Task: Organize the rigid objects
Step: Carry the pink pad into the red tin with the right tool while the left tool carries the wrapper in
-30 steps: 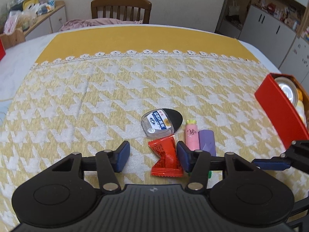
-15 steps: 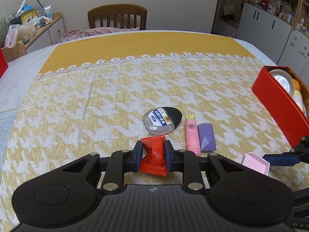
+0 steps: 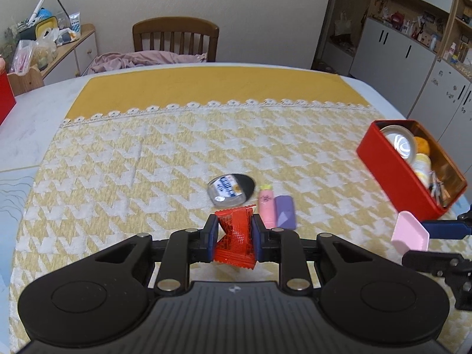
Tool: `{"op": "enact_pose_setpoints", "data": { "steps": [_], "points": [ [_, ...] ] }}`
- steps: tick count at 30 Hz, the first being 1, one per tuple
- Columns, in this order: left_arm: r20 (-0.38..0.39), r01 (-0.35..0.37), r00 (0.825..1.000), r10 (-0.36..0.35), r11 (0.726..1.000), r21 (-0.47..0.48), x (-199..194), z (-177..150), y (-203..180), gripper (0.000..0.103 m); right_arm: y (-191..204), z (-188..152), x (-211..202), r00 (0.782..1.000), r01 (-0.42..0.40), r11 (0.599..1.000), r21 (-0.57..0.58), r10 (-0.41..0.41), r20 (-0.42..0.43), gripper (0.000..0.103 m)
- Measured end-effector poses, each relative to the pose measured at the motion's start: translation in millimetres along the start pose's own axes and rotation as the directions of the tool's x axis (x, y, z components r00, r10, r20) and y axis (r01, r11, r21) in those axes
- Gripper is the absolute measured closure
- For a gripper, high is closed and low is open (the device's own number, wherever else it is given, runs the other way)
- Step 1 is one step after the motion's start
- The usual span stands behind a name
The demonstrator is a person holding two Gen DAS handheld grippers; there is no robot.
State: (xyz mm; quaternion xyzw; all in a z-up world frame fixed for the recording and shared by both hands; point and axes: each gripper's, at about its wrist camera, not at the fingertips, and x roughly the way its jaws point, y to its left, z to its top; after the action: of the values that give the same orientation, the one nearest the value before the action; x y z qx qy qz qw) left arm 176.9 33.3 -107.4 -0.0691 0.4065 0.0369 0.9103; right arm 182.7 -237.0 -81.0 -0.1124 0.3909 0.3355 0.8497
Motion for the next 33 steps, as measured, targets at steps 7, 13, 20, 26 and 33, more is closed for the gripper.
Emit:
{"op": "enact_pose_setpoints", "data": {
  "steps": [7, 13, 20, 26, 33],
  "points": [
    [0.029, 0.035, 0.999, -0.035, 0.999, 0.032, -21.9, 8.9, -25.0, 0.08, -21.3, -0.8, -21.9, 0.999, 0.027, 0.998, 0.051, -0.029, 0.023, 0.06],
    [0.042, 0.087, 0.995, -0.09, 0.995, 0.054, -33.7, 21.1, -55.0, 0.08, -43.9, -1.5, -43.6, 0.996, 0.053, 0.995, 0.084, -0.058, 0.063, 0.06],
    [0.065, 0.127, 0.989, -0.134, 0.987, 0.095, -39.4, 33.3, -95.6, 0.08, -75.4, -5.3, -57.1, 0.992, 0.076, 0.99, 0.115, -0.087, 0.089, 0.06],
    [0.065, 0.153, 0.985, -0.161, 0.981, 0.118, -31.9, 41.3, -133.4, 0.08, -104.1, -11.9, -63.2, 0.99, 0.093, 0.987, 0.128, -0.105, 0.094, 0.06],
    [0.051, 0.174, 0.982, -0.182, 0.975, 0.139, -15.1, 50.2, -177.2, 0.08, -144.4, -19.5, -67.0, 0.988, 0.115, 0.983, 0.141, -0.128, 0.09, 0.06]
  ]
}}
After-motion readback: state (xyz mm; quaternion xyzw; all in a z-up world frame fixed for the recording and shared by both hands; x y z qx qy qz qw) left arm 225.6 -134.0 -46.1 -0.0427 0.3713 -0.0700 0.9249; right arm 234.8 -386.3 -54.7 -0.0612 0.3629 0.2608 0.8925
